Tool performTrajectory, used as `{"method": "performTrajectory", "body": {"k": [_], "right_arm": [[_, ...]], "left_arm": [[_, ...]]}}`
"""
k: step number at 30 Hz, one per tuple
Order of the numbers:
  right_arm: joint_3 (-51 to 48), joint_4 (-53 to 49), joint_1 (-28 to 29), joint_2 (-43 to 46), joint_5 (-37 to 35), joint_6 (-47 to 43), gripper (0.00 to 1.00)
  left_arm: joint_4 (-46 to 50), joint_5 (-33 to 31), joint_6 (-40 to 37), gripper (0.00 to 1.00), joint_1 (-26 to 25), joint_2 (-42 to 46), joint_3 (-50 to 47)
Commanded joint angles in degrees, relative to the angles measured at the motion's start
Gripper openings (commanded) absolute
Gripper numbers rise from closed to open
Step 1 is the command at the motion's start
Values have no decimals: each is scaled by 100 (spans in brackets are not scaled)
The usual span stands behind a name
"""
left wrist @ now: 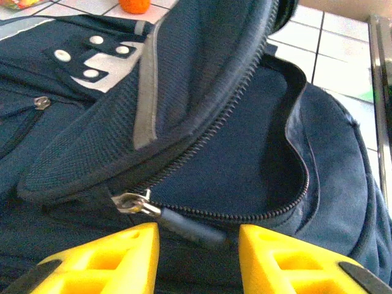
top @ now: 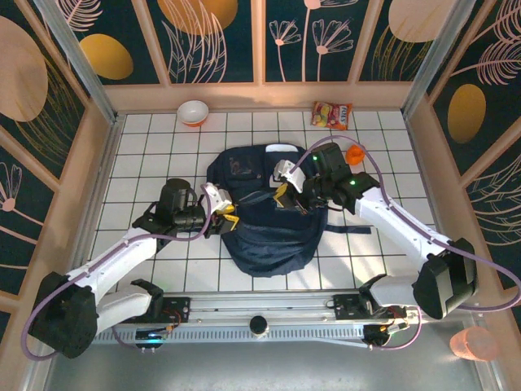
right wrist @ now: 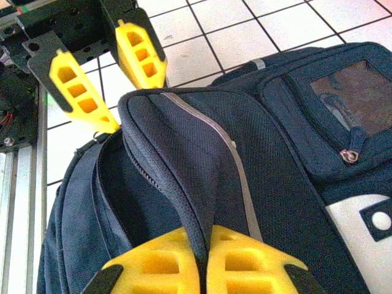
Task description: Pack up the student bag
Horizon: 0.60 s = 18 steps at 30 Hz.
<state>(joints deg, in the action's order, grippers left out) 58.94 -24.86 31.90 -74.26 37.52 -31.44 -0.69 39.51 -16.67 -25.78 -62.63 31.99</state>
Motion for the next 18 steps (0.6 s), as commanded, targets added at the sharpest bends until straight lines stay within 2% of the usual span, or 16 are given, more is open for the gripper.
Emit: {"method": "performTrajectory", "body": {"k": [1,3,7,11,13,15,18], "right_arm": [[-83,54,-19,244,63,-86,0],[-97,10,-20,276,63,-114,0],[-126,14,-18,314,88,-91,0],[-216,130,-21,351,137,-20,0],[-251,152,-22,351,134,4,0],[-249,131,-24,336,133,9,0],[-239,122,-19,350,141,11,0]], "left_arm": [[-215,27,66,29,127,59,-89],[-203,65,34,22,184,40,-62],[-183,71,-69,14,194,-22,-5],[-82,126,-196,11,196,-178,105],[-59,203,-218,14,194,-252,166],[-72,206,-214,25,196,-291,185],[-89,177,-232,30,196,-311,209]]}}
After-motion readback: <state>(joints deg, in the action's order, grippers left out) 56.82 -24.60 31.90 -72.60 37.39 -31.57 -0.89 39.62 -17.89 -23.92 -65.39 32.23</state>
